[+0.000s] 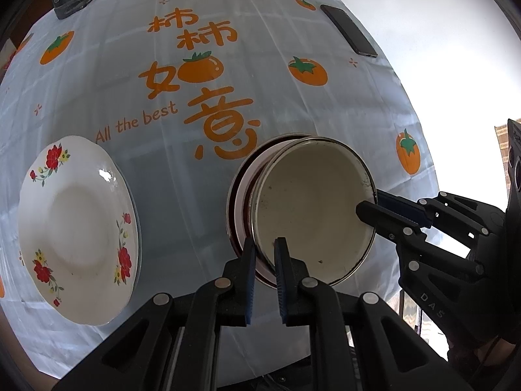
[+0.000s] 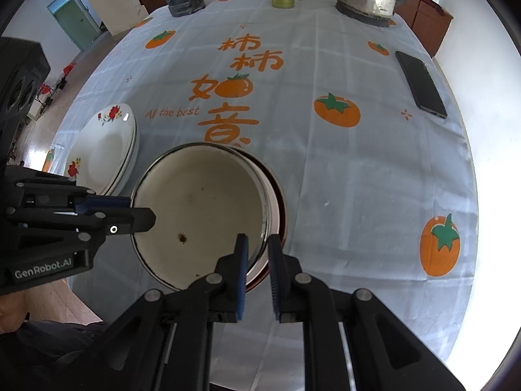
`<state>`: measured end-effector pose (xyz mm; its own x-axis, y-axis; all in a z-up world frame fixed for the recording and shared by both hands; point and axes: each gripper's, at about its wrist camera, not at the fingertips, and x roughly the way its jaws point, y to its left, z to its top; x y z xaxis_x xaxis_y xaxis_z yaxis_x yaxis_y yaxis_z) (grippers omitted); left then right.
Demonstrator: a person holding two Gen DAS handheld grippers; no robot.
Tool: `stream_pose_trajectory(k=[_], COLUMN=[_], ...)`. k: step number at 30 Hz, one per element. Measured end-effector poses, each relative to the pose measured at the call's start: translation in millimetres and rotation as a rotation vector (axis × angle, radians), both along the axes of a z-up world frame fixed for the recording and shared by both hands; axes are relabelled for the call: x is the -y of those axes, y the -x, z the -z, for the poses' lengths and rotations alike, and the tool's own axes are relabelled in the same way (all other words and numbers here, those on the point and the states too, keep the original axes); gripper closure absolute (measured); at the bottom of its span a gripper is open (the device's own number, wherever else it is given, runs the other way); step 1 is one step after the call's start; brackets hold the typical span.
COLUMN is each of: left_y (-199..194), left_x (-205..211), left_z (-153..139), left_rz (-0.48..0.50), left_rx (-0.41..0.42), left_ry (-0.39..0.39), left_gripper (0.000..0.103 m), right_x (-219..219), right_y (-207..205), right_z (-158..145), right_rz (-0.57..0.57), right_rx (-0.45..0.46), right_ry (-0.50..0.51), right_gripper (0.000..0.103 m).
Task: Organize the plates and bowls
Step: 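Lower the cream basin with both grippers into the pink bowl, then open both grippers to release the basin and reposition on the bowl stack rim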
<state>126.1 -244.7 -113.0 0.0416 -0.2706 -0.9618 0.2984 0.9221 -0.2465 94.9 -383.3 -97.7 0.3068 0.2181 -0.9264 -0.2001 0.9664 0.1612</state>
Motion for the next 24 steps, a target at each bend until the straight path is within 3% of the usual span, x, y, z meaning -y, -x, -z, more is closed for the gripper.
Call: stream_pose_trajectory(k=[17, 19, 20, 22, 24], left_y=[-1.9, -2.4, -2.4, -2.1, -2.5], left_x=[0.4, -0.3, -0.1, -1.2, -3.8], left_z=[-1.1, -1.5, -1.9, -1.3, 0.1], left_rz=[-0.004, -0.010, -0.010, -0.015, -0.024], left_rx=[-0.003, -0.009, -0.005, 0.006, 0.009], left_ry=[0.000, 0.019, 0.015, 0.002, -0.009], left_gripper=[0.088, 0.078, 0.074, 0.055, 0.054], right_x=[-2.4, -1.7, -2.6, -5.2, -5.3], right_y=[-3.1, -2.9, -2.4, -1.2, -1.6], right_z=[-0.9, -1.3, -2.1, -2.5, -1.4], right_rz=[-0.006, -0.006, -0.009, -0.013, -0.009], right_rx=[0.014, 0.018, 0.023, 0.028, 0.029], right_ry=[0.015, -0.005, -0.003, 0.006, 0.005], right_gripper=[0.085, 0.072, 0.069, 0.069, 0.065])
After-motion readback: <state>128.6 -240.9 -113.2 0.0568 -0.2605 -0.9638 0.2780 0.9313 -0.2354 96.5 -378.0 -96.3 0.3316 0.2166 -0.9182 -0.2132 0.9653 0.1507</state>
